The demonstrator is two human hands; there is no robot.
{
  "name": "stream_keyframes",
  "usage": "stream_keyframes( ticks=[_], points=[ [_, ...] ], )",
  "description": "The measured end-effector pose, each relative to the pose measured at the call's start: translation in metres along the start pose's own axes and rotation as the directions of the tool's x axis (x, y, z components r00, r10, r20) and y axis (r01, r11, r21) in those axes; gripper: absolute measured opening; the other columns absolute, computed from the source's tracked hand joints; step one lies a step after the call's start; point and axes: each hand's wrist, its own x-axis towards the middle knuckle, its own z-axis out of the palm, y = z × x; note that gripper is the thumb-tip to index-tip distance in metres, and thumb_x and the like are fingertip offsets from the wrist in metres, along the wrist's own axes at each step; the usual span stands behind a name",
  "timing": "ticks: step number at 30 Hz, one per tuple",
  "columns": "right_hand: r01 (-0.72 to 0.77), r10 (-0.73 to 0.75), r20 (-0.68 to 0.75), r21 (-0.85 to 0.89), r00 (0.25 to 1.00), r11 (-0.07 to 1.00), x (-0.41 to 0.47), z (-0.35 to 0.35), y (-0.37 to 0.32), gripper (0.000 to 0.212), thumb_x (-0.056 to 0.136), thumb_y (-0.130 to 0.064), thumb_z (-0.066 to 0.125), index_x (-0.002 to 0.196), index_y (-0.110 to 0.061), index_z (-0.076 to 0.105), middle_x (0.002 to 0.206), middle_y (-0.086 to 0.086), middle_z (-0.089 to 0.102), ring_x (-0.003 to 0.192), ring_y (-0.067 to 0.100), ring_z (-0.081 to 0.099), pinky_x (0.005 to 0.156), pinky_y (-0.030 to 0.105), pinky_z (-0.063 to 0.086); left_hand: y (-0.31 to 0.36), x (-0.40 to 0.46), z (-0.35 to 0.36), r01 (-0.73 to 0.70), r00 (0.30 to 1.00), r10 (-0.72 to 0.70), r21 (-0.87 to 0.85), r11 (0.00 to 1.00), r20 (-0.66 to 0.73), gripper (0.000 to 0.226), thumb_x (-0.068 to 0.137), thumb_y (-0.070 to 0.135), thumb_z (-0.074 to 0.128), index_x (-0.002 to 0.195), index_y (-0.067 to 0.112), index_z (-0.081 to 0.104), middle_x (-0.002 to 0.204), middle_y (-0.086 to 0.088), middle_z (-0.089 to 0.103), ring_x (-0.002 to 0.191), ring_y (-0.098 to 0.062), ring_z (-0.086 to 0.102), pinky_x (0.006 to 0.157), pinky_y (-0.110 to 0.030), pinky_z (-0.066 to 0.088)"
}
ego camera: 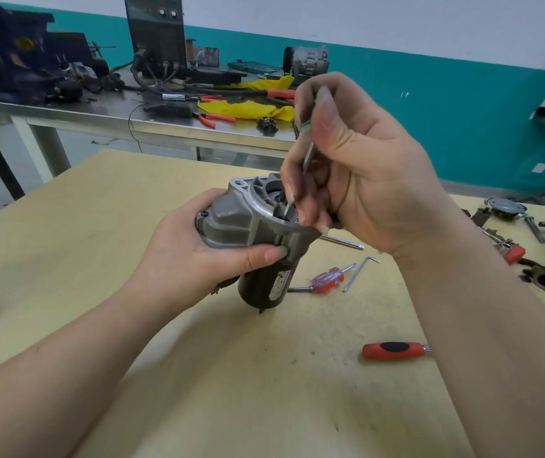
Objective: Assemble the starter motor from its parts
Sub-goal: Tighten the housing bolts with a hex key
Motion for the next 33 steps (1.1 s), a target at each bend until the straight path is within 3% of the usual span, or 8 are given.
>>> stream_keyframes(
  ticks=[11,19,22,27,29,30,31,33],
  points=[
    [0.129,-0.154,-0.169,-0.148,0.974,0.98,-0.002,0.006,0.002,0.021,0.107,-0.024,0.055,0.091,-0.015,0.045,0.071,0.026,0.07,0.042,0.036,0.064,0.039,0.027,0.049,-0.004,0.002,0.0,-0.053,0.999,0.053,0.023,0.998,-0.004,0.055,0.054,0.053,0.1,0.104,0.044,0.077,0.098,0.012,0.083,0.087,-0.003,0.078,0.069,-0.012,0.056],
    [0.154,-0.279,-0.377,-0.328,0.883,0.932,-0.011,0.028,0.005,0.026,0.107,-0.023,0.059,0.087,-0.011,0.047,0.061,0.021,0.064,0.039,0.03,0.064,0.032,0.029,0.046,-0.01,0.003,0.002,-0.064,0.998,0.064,0.026,0.998,-0.012,0.061,0.053,0.052,0.101,0.108,0.04,0.077,0.103,0.01,0.083,0.095,-0.008,0.079,0.074,-0.016,0.058],
    [0.151,-0.3,-0.384,-0.373,0.873,0.916,-0.012,0.032,0.006,0.026,0.105,-0.022,0.063,0.088,-0.007,0.049,0.062,0.02,0.064,0.039,0.032,0.064,0.031,0.032,0.046,-0.011,0.003,0.002,-0.073,0.997,0.073,0.041,0.996,0.001,0.061,0.053,0.054,0.1,0.108,0.043,0.076,0.104,0.011,0.082,0.096,-0.008,0.078,0.076,-0.016,0.057],
    [0.385,-0.487,-0.42,-0.308,0.766,0.87,-0.016,0.009,-0.019,0.019,0.101,-0.014,0.067,0.093,-0.014,0.05,0.068,0.011,0.068,0.04,0.03,0.054,0.035,0.026,0.037,-0.021,0.013,-0.019,-0.032,0.99,0.041,-0.062,0.998,0.138,0.065,0.061,0.04,0.099,0.121,0.033,0.076,0.115,-0.002,0.082,0.1,-0.018,0.08,0.071,-0.027,0.063],
    [0.251,-0.396,-0.327,-0.406,0.858,0.879,-0.022,-0.014,-0.028,0.02,0.098,-0.02,0.072,0.101,-0.017,0.053,0.066,0.003,0.07,0.039,0.03,0.049,0.035,0.024,0.036,-0.029,0.023,-0.034,-0.016,0.962,0.042,-0.098,0.995,0.268,0.072,0.069,0.03,0.092,0.136,0.019,0.068,0.13,-0.013,0.076,0.12,-0.035,0.073,0.091,-0.048,0.063],
    [0.081,-0.246,-0.271,-0.502,0.931,0.861,-0.026,-0.022,-0.029,0.021,0.095,-0.026,0.075,0.103,-0.021,0.056,0.065,0.004,0.072,0.037,0.025,0.049,0.035,0.023,0.037,-0.034,0.027,-0.041,-0.007,0.937,0.046,-0.114,0.993,0.347,0.073,0.073,0.024,0.087,0.142,0.014,0.064,0.137,-0.017,0.072,0.127,-0.04,0.068,0.101,-0.052,0.058],
    [-0.117,-0.03,-0.225,-0.611,0.974,0.783,-0.03,-0.026,-0.023,0.021,0.093,-0.032,0.077,0.103,-0.026,0.059,0.065,0.004,0.074,0.036,0.02,0.052,0.035,0.022,0.04,-0.038,0.031,-0.047,0.005,0.91,0.05,-0.13,0.992,0.412,0.073,0.076,0.02,0.081,0.146,0.012,0.06,0.141,-0.019,0.069,0.131,-0.041,0.065,0.105,-0.048,0.056],
    [-0.378,0.415,-0.177,-0.794,0.893,0.476,-0.035,-0.021,0.001,0.019,0.094,-0.043,0.074,0.1,-0.033,0.058,0.065,0.0,0.076,0.039,0.013,0.061,0.039,0.023,0.048,-0.044,0.035,-0.055,0.054,0.872,0.045,-0.187,0.981,0.488,0.072,0.078,0.016,0.077,0.148,0.013,0.059,0.143,-0.016,0.068,0.13,-0.035,0.066,0.102,-0.039,0.057]
  ],
)
